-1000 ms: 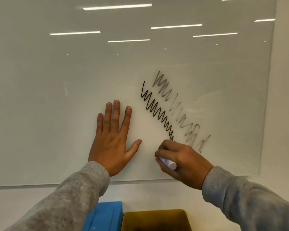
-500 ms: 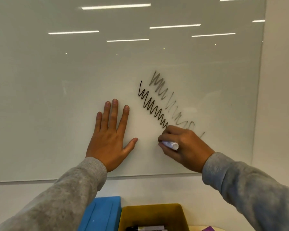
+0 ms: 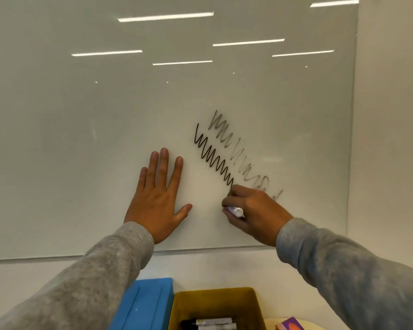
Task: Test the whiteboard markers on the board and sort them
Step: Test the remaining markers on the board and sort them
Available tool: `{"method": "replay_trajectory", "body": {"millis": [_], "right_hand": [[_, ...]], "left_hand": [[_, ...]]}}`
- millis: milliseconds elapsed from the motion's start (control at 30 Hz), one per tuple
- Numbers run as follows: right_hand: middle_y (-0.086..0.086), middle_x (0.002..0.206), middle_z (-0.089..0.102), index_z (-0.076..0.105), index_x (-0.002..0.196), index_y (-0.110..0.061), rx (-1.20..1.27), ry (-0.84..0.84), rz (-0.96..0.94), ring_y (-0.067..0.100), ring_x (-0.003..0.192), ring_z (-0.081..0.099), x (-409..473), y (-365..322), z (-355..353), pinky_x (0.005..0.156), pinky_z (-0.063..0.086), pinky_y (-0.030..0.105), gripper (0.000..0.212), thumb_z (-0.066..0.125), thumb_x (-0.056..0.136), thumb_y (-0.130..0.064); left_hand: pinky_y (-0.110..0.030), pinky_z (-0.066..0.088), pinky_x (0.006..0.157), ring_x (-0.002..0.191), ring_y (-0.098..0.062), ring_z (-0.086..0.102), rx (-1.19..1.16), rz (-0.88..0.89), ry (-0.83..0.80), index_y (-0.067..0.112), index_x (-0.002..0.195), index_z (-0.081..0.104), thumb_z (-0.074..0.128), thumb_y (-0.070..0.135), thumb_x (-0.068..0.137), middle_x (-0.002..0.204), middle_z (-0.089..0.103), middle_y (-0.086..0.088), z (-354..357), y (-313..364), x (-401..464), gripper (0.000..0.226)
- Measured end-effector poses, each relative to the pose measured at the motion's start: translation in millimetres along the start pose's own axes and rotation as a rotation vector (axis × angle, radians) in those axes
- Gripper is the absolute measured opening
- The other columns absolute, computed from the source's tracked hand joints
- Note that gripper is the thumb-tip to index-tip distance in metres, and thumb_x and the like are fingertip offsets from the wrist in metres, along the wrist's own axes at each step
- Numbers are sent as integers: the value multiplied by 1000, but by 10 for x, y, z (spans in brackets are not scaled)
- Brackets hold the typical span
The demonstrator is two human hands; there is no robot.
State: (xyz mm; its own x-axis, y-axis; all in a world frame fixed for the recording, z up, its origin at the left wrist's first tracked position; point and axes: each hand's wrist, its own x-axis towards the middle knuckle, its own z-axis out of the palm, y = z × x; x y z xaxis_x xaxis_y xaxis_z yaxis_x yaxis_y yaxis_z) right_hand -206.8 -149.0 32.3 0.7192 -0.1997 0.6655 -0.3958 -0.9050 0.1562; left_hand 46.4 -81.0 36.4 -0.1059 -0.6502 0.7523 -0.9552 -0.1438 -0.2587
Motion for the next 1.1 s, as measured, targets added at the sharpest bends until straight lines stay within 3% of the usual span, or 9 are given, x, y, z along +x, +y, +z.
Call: {"method": "replay_trajectory", "body": {"millis": [100,267,400,533,667,733,800,967,1100], "right_hand": [[2,101,52,64,104,-14,-106,-260,-52,24,77,57,-227,-49,155,71,53,42,19,51,101,-28],[1,101,55,64,104,-16,-101,-248,85,23,81,58,-198,-61,91,77,53,42,21,49,102,-30],[-6,88,68,55,122,-32,199,-101,332,12,77,64,-317,-210,-16,77,56,34,30,65,94,-29],[1,71,65,25,135,-44,356,-101,452,17,60,62,-553,-493,22,64,57,33,71,74,88,-23],[5,76,68,27,133,-46,497,-54,503,21,59,67,-778,-688,159,63,60,39,71,76,87,-24],[3,72,67,35,127,-43,579,-22,534,15,57,66,-918,-823,246,59,58,30,60,76,87,-24],[1,67,64,41,122,-37,625,16,558,14,56,62,-1090,-969,329,54,51,23,51,76,88,-22],[6,74,67,52,112,-31,800,29,661,19,66,67,-1471,-1260,594,61,58,37,31,71,92,-17],[8,82,70,63,103,-14,1058,108,806,21,72,71,-1617,-1517,780,68,58,30,13,67,93,-7]], "left_hand": [[-50,11,124,150,-34,-23,19,12,-64,18,155,-23,49,66,90,160,-33,-14,-86,-9,-12,108],[-38,26,119,149,-29,-27,-17,34,-237,28,154,-25,50,60,93,155,-44,-6,-312,14,-73,102],[-33,54,96,154,-23,5,-213,45,-258,40,158,2,54,55,94,162,-31,8,-337,51,-353,83],[-31,54,94,151,-19,18,-329,58,-377,45,155,11,56,52,94,162,-26,16,-177,51,-728,77],[-29,48,101,131,-11,48,-503,25,-495,44,152,26,57,47,96,165,3,16,-117,134,-1033,64],[-31,51,99,114,0,58,-662,-3,-448,41,141,45,57,40,97,150,38,17,-164,234,-1313,46],[-27,56,84,94,0,63,-793,-11,-378,33,125,61,57,33,97,118,61,21,-246,357,-1665,28],[-26,56,61,67,-9,67,-988,-116,-538,26,102,72,63,27,96,82,69,17,-381,622,-2520,10],[-33,57,57,57,-17,66,-1149,-345,-810,17,81,63,62,22,97,67,66,0,-357,723,-2714,17]]}}
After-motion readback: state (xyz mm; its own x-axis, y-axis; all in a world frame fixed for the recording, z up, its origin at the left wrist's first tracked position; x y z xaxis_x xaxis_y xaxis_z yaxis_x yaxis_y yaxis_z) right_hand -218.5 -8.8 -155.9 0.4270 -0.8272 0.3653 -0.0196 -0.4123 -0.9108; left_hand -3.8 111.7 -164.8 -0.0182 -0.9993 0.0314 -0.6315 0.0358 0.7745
